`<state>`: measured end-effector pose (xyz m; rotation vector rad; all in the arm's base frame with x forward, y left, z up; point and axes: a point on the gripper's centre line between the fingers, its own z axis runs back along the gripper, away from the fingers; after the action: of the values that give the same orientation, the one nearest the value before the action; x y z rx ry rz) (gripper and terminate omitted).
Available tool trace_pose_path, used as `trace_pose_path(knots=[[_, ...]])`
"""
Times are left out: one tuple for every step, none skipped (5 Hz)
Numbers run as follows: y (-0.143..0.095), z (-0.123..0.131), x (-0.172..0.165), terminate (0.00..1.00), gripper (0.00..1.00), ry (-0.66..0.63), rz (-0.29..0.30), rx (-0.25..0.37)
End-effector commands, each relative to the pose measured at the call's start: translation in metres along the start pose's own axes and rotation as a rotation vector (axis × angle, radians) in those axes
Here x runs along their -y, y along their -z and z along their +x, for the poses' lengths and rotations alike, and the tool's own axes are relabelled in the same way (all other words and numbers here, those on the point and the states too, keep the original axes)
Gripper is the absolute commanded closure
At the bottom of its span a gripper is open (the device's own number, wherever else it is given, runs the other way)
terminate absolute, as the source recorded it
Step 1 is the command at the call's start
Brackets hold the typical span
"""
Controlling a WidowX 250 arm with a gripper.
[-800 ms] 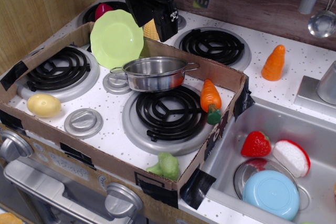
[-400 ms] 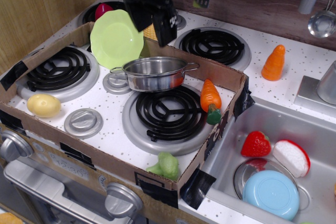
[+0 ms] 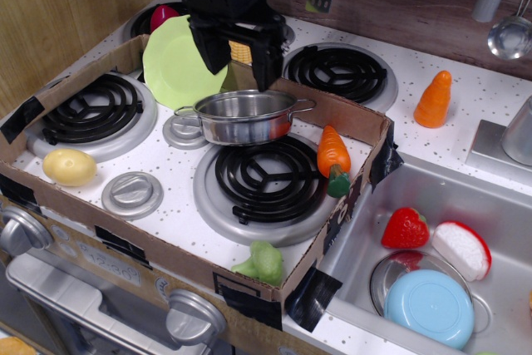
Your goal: Put broccoli in pot
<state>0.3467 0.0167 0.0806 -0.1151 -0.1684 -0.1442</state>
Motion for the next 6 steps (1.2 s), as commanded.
trace_pose_path(knots=[[-0.05, -0.007, 0.028, 0.0, 0.0, -0.034, 0.081, 0.164], [-0.076, -0.024, 0.052, 0.0, 0.0, -0.1, 0.172, 0.22], [-0.074, -0.037, 0.068, 0.0, 0.0, -0.166, 0.185, 0.183], [-0.053, -0.044, 0.076, 0.0, 0.0, -0.201, 0.183, 0.154], [-0.038, -0.047, 0.077, 0.0, 0.0, -0.256, 0.196, 0.092], [-0.03, -0.052, 0.074, 0.0, 0.0, -0.286, 0.201, 0.044]])
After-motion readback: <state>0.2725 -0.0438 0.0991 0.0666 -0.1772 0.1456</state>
